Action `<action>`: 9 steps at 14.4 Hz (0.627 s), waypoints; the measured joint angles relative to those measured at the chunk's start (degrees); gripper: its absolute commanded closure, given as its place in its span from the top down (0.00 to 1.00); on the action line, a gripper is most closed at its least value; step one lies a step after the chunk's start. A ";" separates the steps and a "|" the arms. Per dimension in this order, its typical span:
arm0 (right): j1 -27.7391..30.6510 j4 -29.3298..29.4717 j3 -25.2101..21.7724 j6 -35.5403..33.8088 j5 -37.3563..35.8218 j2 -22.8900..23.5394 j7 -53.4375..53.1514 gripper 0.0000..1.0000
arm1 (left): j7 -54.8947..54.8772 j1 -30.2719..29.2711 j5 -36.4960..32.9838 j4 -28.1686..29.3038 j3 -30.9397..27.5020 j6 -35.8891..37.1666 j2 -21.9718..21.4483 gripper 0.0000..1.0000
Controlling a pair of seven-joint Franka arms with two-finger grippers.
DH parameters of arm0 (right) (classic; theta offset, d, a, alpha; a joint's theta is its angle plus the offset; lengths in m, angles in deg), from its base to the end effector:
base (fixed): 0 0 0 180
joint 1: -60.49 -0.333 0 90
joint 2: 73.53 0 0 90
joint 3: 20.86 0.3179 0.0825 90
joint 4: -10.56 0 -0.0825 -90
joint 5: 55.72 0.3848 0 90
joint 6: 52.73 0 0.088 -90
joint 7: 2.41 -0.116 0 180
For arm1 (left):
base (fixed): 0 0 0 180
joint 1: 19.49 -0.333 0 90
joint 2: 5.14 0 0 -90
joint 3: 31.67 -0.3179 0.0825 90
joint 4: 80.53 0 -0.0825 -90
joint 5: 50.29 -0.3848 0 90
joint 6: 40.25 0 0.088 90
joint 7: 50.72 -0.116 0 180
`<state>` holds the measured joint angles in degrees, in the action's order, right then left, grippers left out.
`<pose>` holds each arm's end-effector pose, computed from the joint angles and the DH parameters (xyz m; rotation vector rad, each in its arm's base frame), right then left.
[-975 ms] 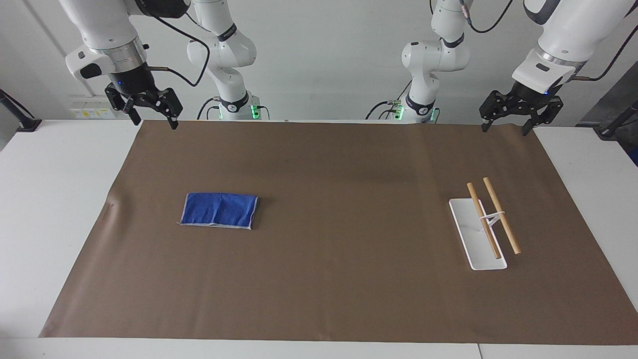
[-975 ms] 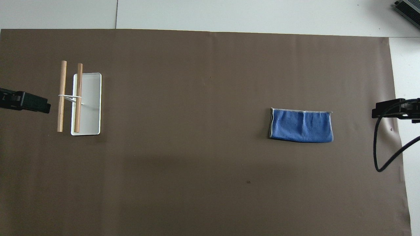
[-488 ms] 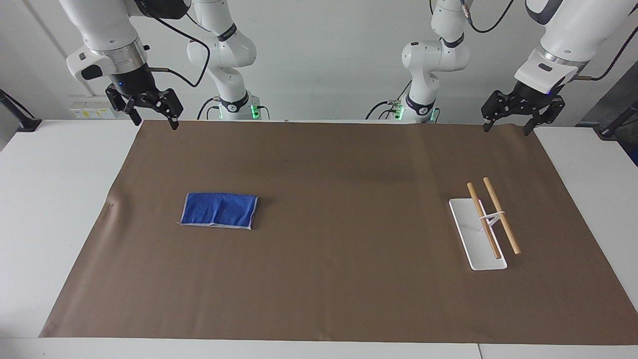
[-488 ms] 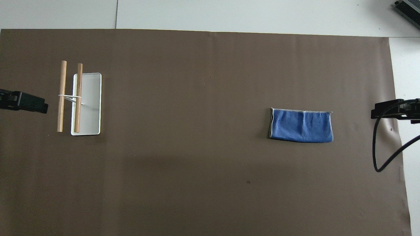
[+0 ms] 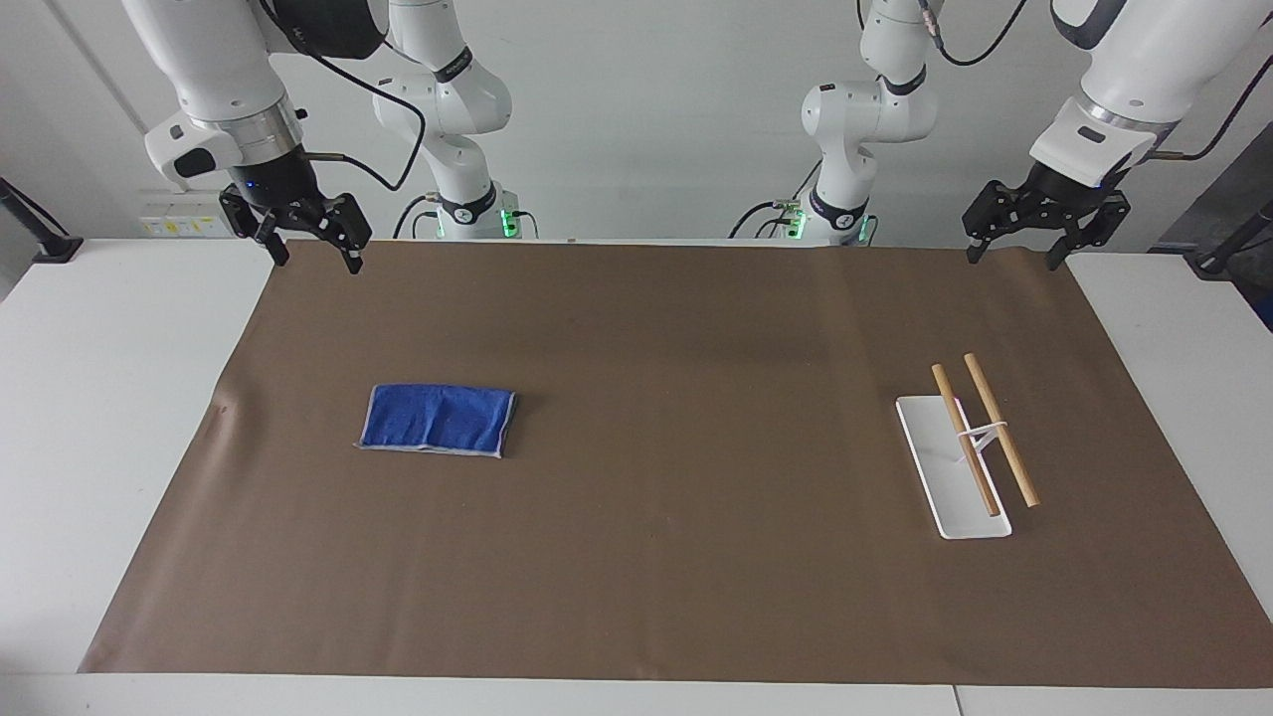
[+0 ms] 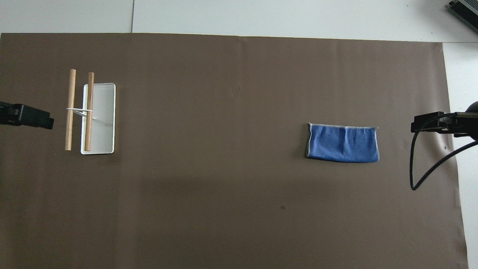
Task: Right arm passes towel to left arm to hang
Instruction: 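Reach the right gripper down to the blue towel's near edge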
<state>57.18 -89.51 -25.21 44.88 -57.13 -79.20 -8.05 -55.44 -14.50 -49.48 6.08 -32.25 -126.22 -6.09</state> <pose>0.5350 -0.0141 0.5992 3.1206 -0.1778 0.0881 0.5416 -0.0434 0.6481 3.1173 -0.2505 0.0085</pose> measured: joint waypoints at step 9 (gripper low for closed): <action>-2.41 -17.74 0.05 20.93 0.00 2.26 -0.80 1.00 | 0.00 0.00 0.00 0.00 0.00 0.00 0.00 1.00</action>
<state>54.77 -107.25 -25.16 65.81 -57.13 -76.94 -8.85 -55.44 -14.50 -49.48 6.09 -32.25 -126.22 -6.09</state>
